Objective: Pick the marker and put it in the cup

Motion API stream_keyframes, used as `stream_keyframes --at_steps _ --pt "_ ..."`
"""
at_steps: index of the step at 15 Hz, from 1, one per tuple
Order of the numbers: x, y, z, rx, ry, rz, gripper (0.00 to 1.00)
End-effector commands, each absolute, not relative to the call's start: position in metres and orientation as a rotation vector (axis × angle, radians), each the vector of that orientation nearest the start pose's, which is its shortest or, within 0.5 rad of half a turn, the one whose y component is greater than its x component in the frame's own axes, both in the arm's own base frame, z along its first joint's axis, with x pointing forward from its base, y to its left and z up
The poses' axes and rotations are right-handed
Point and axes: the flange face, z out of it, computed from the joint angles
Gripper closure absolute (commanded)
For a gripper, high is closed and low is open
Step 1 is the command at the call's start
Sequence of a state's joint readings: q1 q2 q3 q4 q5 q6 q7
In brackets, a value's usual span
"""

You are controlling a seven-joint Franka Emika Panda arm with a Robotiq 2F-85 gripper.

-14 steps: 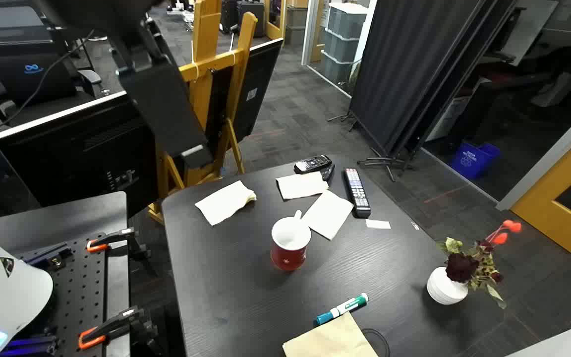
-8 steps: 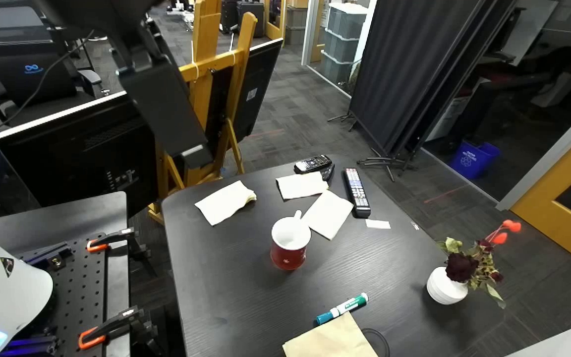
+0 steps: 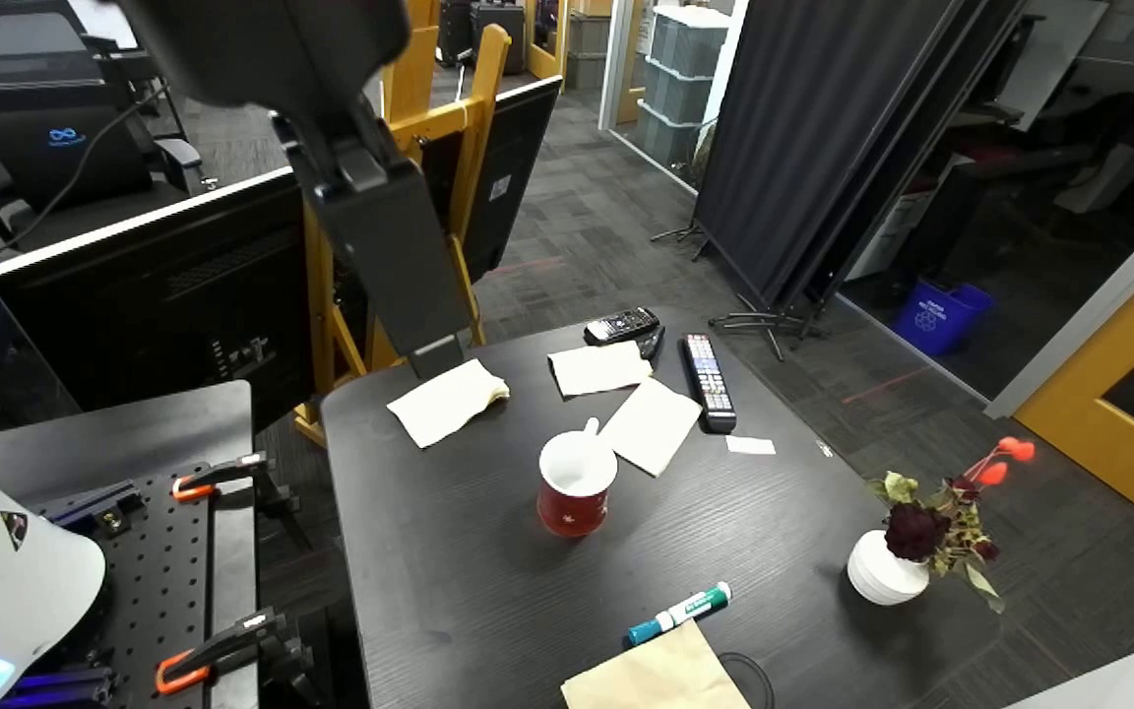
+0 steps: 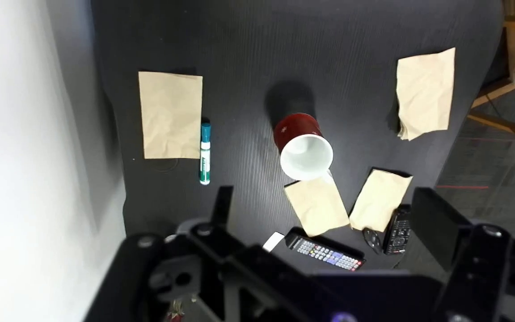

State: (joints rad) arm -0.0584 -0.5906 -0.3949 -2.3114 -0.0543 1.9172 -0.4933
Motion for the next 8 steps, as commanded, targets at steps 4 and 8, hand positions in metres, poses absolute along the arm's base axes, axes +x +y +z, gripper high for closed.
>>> stream_keyframes --at_steps 4,8 --pt "0.401 -0.224 0.529 -3.12 -0.288 -0.226 0.0" --pt "0.426 -0.227 0.497 -3.152 -0.318 -0.249 0.0"
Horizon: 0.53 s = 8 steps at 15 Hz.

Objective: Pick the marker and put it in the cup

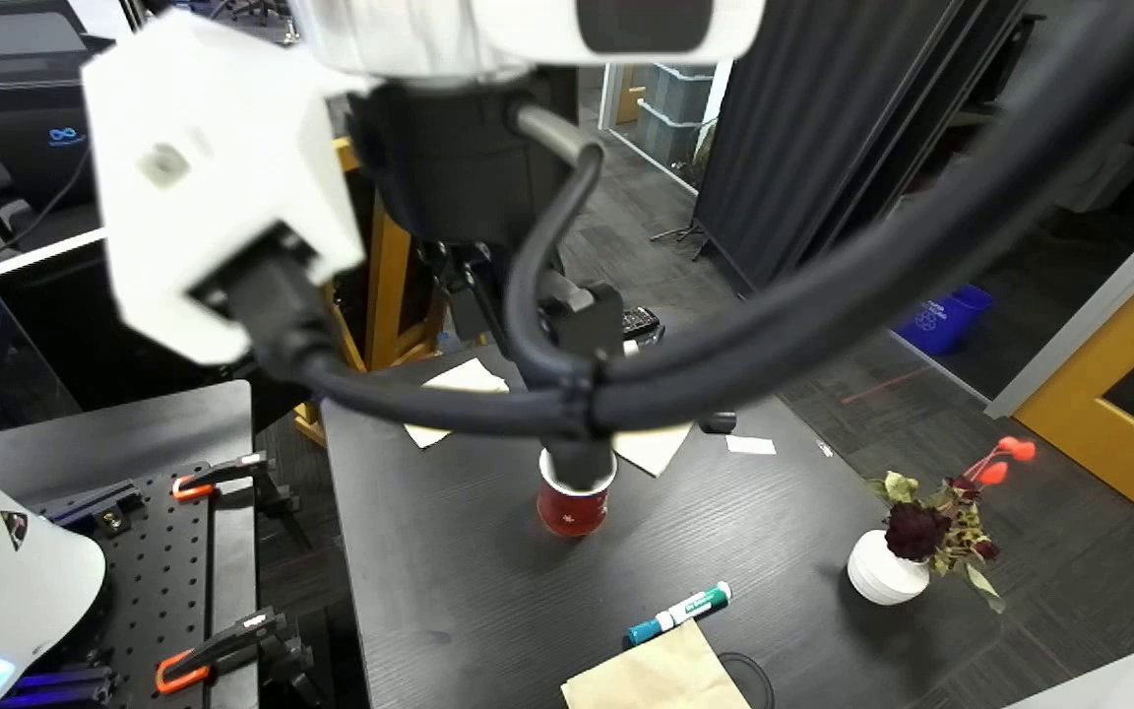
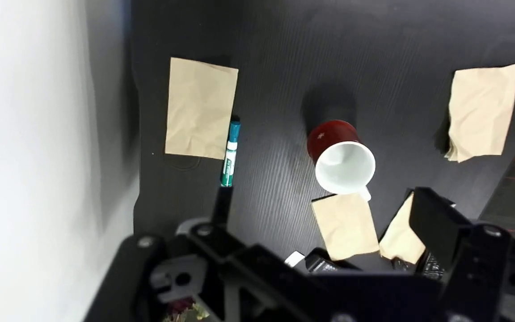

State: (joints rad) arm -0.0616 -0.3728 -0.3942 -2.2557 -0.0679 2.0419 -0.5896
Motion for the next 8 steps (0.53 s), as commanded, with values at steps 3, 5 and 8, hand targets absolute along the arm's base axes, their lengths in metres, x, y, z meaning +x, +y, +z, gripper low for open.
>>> stream_keyframes --at_steps 3,5,8 --pt "0.444 -0.229 0.471 -3.166 -0.291 -0.25 0.0" --pt "0.456 -0.231 0.451 -3.178 -0.278 -0.223 0.0" --pt "0.471 -0.234 0.424 -3.175 -0.26 -0.195 0.0"
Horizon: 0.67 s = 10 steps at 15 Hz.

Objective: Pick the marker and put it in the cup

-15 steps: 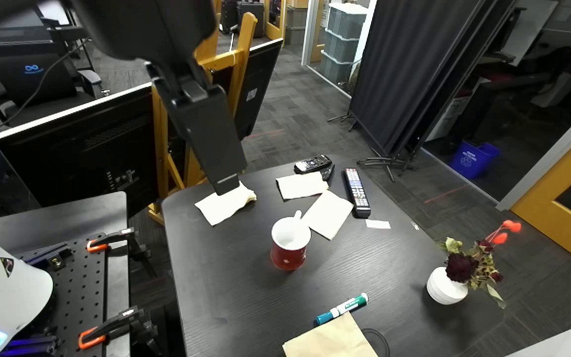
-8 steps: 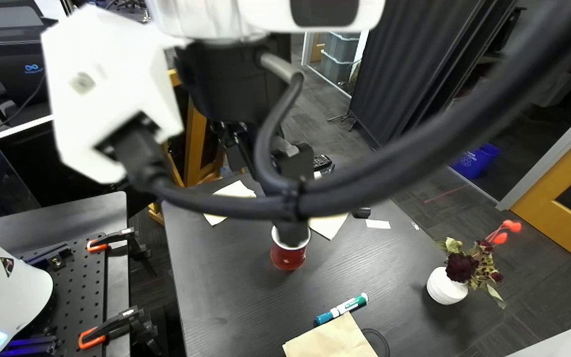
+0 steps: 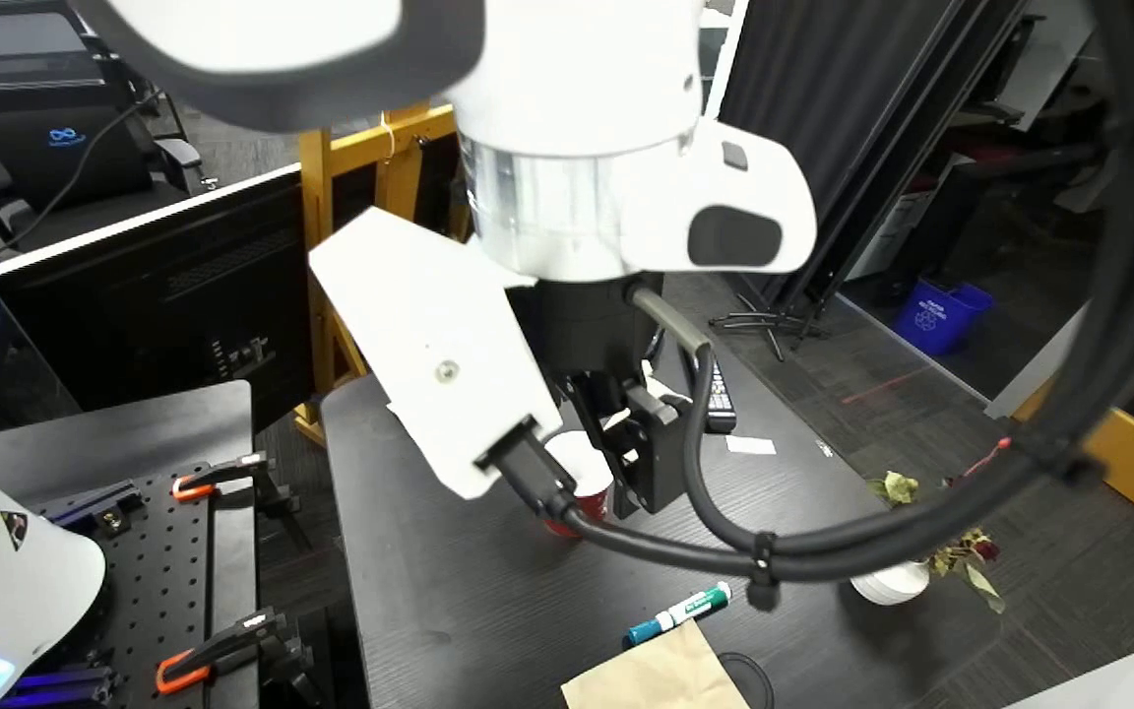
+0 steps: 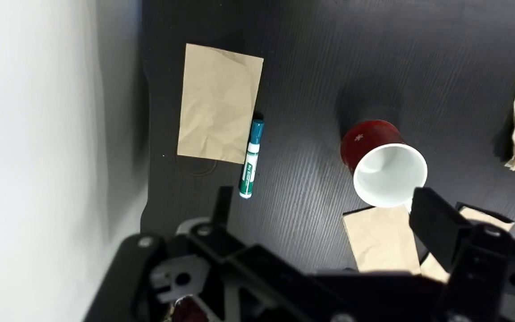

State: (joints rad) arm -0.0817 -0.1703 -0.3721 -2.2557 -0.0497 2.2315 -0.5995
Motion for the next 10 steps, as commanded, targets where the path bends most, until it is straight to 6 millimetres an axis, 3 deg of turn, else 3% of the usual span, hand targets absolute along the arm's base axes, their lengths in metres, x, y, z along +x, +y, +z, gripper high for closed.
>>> stream_keyframes --at_steps 1,10 --pt "0.475 -0.236 0.415 -3.173 -0.253 -0.187 0.0" --pt "0.528 -0.253 0.359 -3.126 -0.137 -0.13 0.0"
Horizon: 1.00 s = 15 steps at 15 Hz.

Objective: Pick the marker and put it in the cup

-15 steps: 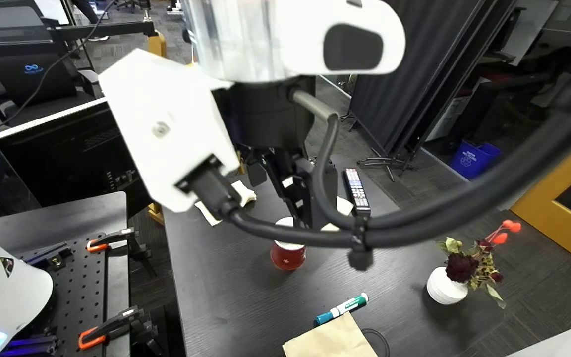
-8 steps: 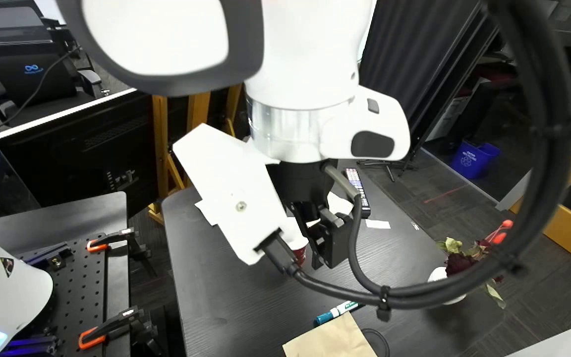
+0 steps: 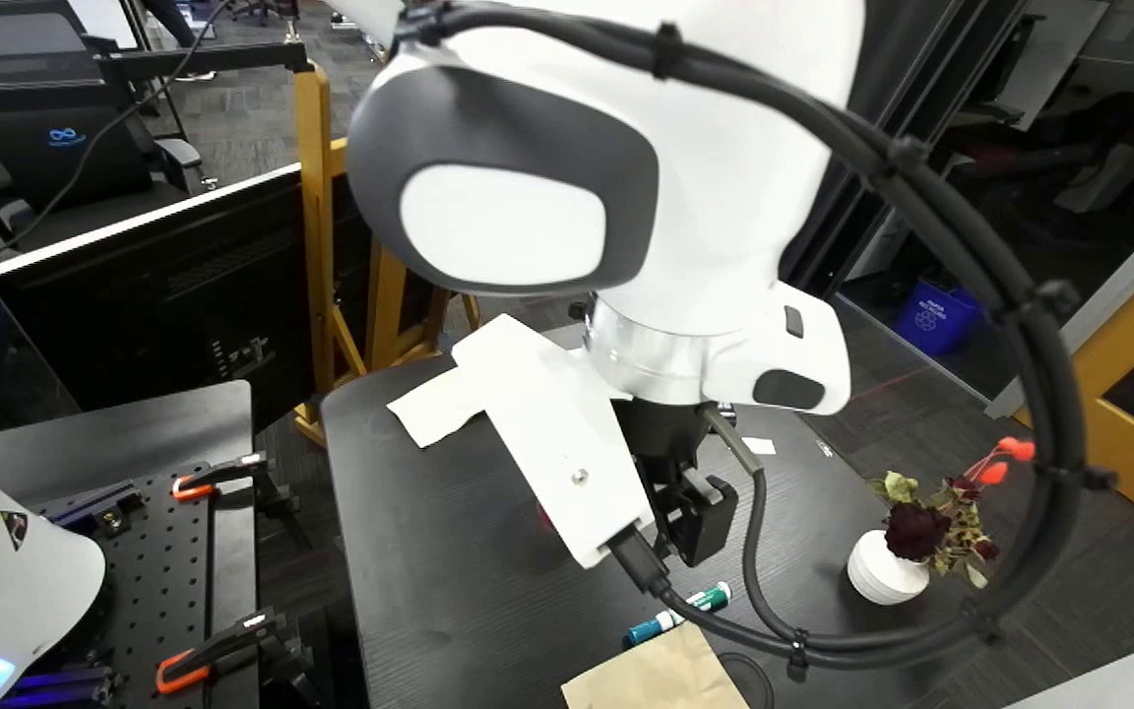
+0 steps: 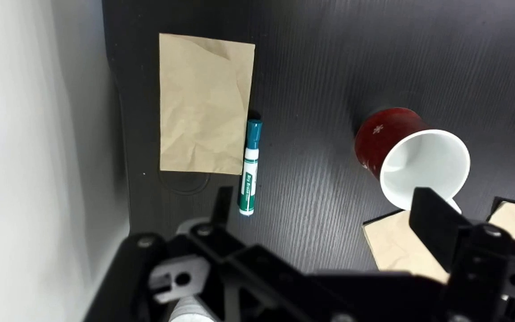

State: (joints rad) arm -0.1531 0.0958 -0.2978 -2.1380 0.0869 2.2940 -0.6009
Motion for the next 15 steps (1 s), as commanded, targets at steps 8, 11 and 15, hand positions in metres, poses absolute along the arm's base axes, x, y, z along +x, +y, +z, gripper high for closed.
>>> stream_keyframes --at_steps 8,11,15 --pt "0.564 -0.269 0.307 -3.111 -0.105 -0.083 0.0" --pt "0.574 -0.273 0.292 -3.1 -0.099 -0.065 0.0" --pt "0.566 -0.267 0.284 -3.105 -0.114 -0.015 0.0"
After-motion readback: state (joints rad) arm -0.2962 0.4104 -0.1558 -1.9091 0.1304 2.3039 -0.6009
